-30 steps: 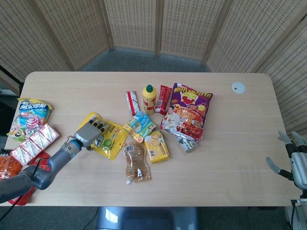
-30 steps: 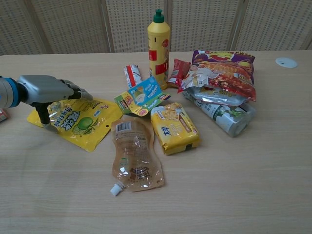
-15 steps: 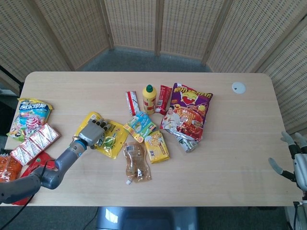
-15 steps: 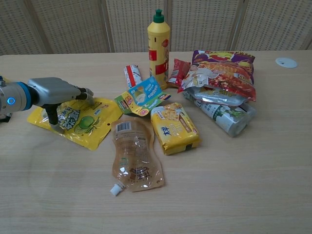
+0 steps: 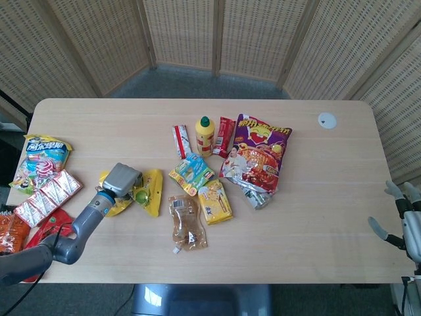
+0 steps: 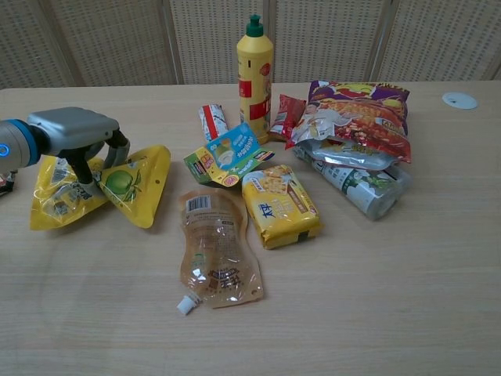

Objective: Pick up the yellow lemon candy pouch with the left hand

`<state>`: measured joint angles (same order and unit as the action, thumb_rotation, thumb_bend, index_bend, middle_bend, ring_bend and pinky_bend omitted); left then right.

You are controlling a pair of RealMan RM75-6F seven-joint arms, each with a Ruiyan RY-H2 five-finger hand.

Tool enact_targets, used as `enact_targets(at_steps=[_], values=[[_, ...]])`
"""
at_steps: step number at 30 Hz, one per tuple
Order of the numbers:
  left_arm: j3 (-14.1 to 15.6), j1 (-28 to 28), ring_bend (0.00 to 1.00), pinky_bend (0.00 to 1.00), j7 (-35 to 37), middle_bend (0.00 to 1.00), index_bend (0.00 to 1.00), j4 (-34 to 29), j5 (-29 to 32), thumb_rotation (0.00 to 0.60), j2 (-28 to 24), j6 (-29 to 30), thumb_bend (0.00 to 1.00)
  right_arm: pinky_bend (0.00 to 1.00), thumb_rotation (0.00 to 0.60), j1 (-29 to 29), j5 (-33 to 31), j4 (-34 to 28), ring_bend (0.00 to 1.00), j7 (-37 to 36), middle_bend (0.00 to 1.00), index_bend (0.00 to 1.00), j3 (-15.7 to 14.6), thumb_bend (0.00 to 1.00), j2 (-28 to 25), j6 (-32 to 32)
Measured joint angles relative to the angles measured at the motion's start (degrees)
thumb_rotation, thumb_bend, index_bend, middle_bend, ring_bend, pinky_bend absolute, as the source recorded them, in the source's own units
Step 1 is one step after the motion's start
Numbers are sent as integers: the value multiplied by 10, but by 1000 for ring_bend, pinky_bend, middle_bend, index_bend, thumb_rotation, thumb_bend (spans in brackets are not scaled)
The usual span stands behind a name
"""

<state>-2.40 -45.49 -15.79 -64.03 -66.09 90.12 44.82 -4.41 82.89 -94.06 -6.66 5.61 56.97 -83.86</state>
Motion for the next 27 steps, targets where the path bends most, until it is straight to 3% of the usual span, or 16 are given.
enact_targets(at_steps=[10,20,27], values=[[-44,30,774,863,39,710,680,-123,-10,600,-105,81,72,0,40,-6,13,15,0,-12,247,66,-1,271,16,2],[-108,67,765,851,66,699,675,-319,9,600,-282,150,72,0,40,-4,23,37,0,-34,247,67,-9,272,27,1],[-139,90,759,845,83,687,664,-377,36,600,-352,177,68,0,42,-9,25,47,0,-43,247,71,-10,273,33,10]])
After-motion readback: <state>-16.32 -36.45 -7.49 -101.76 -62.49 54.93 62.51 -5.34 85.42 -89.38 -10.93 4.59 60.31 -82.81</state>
